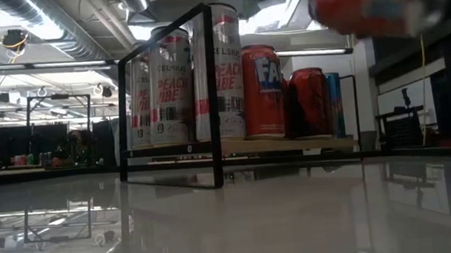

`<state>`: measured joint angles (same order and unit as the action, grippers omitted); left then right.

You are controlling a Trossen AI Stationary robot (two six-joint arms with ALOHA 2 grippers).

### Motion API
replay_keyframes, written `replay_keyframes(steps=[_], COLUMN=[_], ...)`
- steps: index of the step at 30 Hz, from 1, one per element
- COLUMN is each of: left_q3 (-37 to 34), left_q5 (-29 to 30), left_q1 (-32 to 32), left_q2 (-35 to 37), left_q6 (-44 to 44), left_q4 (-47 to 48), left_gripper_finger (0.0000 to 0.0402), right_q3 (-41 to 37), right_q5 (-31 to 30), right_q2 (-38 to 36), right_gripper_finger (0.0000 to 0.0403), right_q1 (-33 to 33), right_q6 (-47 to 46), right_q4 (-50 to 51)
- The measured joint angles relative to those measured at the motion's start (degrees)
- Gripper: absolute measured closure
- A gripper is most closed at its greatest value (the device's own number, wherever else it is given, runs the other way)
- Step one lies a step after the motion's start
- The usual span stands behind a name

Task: Place canned beverage on shelf
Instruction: Put the orange soda can on the shelf aligned with the other orange soda can

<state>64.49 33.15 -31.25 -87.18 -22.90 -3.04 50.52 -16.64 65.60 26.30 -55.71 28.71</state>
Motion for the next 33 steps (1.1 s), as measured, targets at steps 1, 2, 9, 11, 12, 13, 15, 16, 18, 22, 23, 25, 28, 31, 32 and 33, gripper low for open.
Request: replay_keyframes(steps=[1,2,9,11,12,13,15,16,18,22,23,25,28,31,32,33], left_q3=[0.0,0.0,-0.4,-2.3,-3.9,-5.8,-10.9,-13.8,-20.3,-32.3,-35.0,-40.2,-46.9,-51.9,-53.3,-54.6], left_q5=[0.7,1.5,6.3,8.0,8.2,8.1,7.2,6.3,3.5,-4.3,-5.7,-7.3,-8.8,-9.7,-10.1,-10.5], left_q1=[0.0,0.0,0.0,0.4,1.0,1.7,4.1,5.6,9.6,16.1,17.4,19.4,21.6,22.6,22.8,23.0], left_q2=[2.3,4.6,20.3,24.6,26.9,29.2,34.5,37.0,42.8,54.4,57.2,62.8,70.0,75.9,77.6,79.0], left_q6=[2.2,4.5,14.6,17.0,18.2,19.1,19.9,19.9,20.0,20.5,20.7,20.7,20.6,20.6,20.6,20.6], left_q4=[1.4,2.7,12.4,13.8,13.6,13.6,13.3,12.3,10.4,7.3,6.2,4.7,2.5,2.5,2.5,2.5], left_gripper_finger=[0.0097,0.0097,0.0097,0.0097,0.0097,0.0097,0.0097,0.0097,0.0097,0.0097,0.0097,0.0097,0.0097,0.0097,0.0097,0.0097], right_q3=[0.0,0.0,-1.9,-3.6,-4.6,-5.8,-8.2,-9.1,-11.1,-14.7,-15.5,-17.2,-20.1,-22.5,-23.5,-24.5], right_q5=[-2.9,-5.8,-17.0,-17.2,-17.2,-17.0,-16.4,-16.3,-15.3,-12.9,-11.8,-10.1,-6.5,-3.2,-2.2,-1.3], right_q2=[-1.6,-2.9,-7.2,-7.4,-7.4,-7.4,-7.4,-7.4,-7.4,-7.3,-7.3,-7.3,-7.3,-7.4,-7.4,-7.4], right_gripper_finger=[0.0115,0.0115,0.0114,0.0114,0.0114,0.0114,0.0114,0.0114,0.0114,0.0114,0.0114,0.0114,0.0114,0.0114,0.0114,0.0114], right_q1=[0.6,1.2,6.0,6.1,6.0,6.0,5.8,5.4,4.4,2.5,2.0,0.6,-1.6,-3.7,-4.3,-4.8], right_q6=[2.2,4.4,14.1,14.2,14.2,14.2,14.2,14.1,14.1,17.8,19.3,22.5,27.6,31.7,32.7,33.7], right_q4=[0.0,0.0,-1.9,-3.6,-4.3,-5.3,-8.4,-10.0,-13.1,-20.3,-22.7,-27.7,-35.1,-41.8,-43.9,-45.6])
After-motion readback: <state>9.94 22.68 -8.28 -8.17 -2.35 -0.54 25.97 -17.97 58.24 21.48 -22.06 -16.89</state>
